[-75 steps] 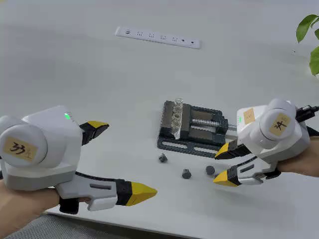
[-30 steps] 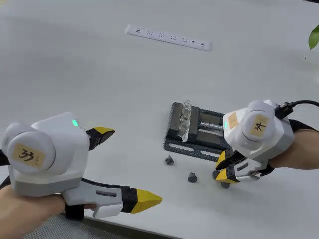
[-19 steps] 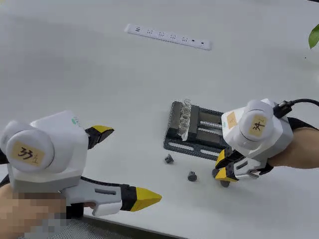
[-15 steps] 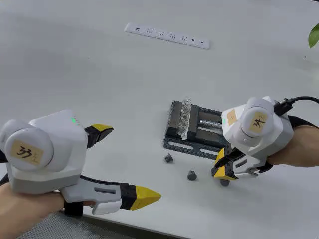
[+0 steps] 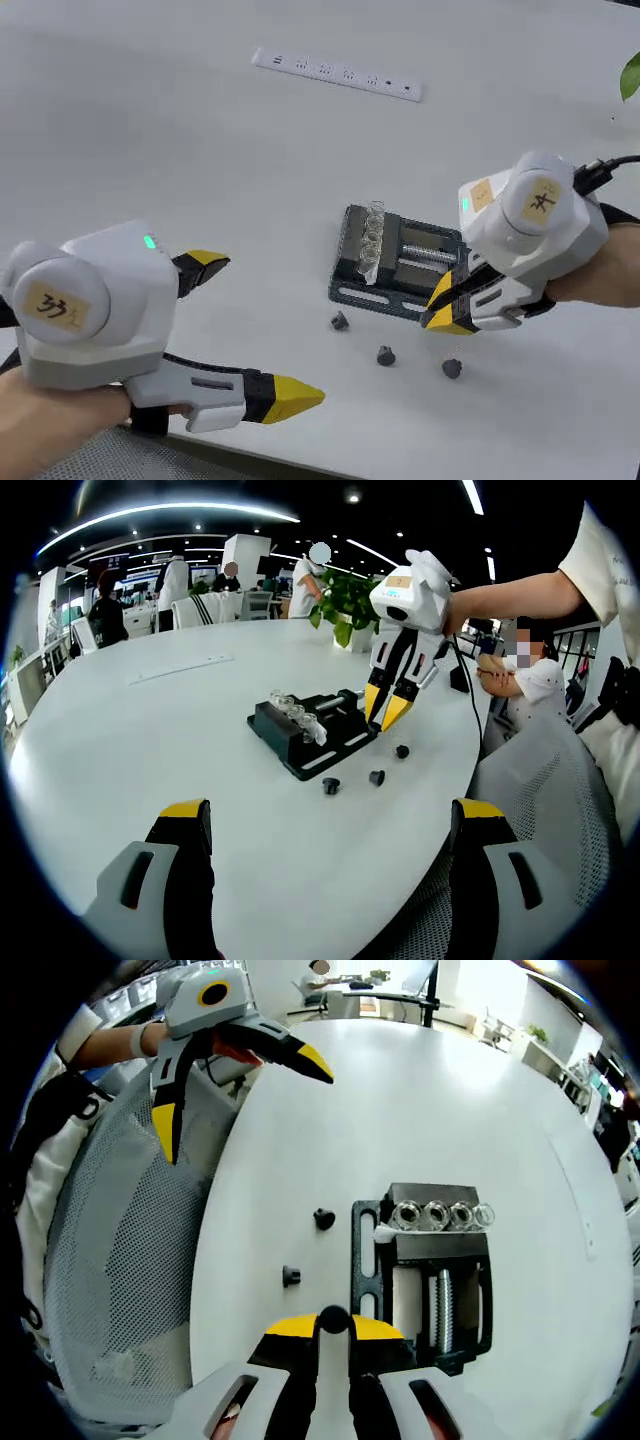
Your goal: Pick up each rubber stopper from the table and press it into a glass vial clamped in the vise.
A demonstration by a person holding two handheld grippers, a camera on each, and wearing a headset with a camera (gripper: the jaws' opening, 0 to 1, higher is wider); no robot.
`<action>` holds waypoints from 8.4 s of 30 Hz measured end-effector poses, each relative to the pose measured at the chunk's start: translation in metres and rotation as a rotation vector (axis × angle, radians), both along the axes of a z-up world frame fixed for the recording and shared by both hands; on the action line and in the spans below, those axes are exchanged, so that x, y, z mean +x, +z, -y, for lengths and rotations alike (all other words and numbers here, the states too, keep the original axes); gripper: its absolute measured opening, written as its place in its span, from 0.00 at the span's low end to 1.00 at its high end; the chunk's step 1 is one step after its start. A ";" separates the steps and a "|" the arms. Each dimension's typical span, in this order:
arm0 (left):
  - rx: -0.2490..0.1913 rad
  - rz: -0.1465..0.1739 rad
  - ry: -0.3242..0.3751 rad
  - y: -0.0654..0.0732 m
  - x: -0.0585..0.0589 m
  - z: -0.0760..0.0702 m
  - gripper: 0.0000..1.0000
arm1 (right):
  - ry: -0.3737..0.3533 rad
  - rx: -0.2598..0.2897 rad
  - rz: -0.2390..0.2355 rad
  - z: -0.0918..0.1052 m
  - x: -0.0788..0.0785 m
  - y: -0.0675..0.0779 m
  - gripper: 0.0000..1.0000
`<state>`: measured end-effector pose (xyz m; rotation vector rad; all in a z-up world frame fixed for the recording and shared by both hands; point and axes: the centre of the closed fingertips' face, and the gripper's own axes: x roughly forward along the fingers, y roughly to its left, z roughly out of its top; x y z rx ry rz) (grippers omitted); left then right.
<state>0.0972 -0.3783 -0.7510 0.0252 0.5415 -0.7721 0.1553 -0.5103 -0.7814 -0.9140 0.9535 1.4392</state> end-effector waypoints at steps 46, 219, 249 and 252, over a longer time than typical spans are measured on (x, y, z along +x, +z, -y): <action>-0.037 -0.010 0.046 -0.005 0.019 -0.006 0.99 | 0.055 0.008 0.007 -0.064 0.092 0.041 0.05; -0.073 -0.047 0.061 -0.015 0.019 -0.006 0.99 | 0.122 -0.202 -0.032 -0.067 0.097 0.017 0.00; -0.077 -0.058 0.082 -0.016 0.020 -0.008 0.99 | 0.095 -0.234 -0.055 -0.064 0.092 0.016 0.00; -0.078 -0.059 0.083 -0.016 0.020 -0.009 0.99 | 0.096 -0.253 -0.055 -0.066 0.094 0.014 0.00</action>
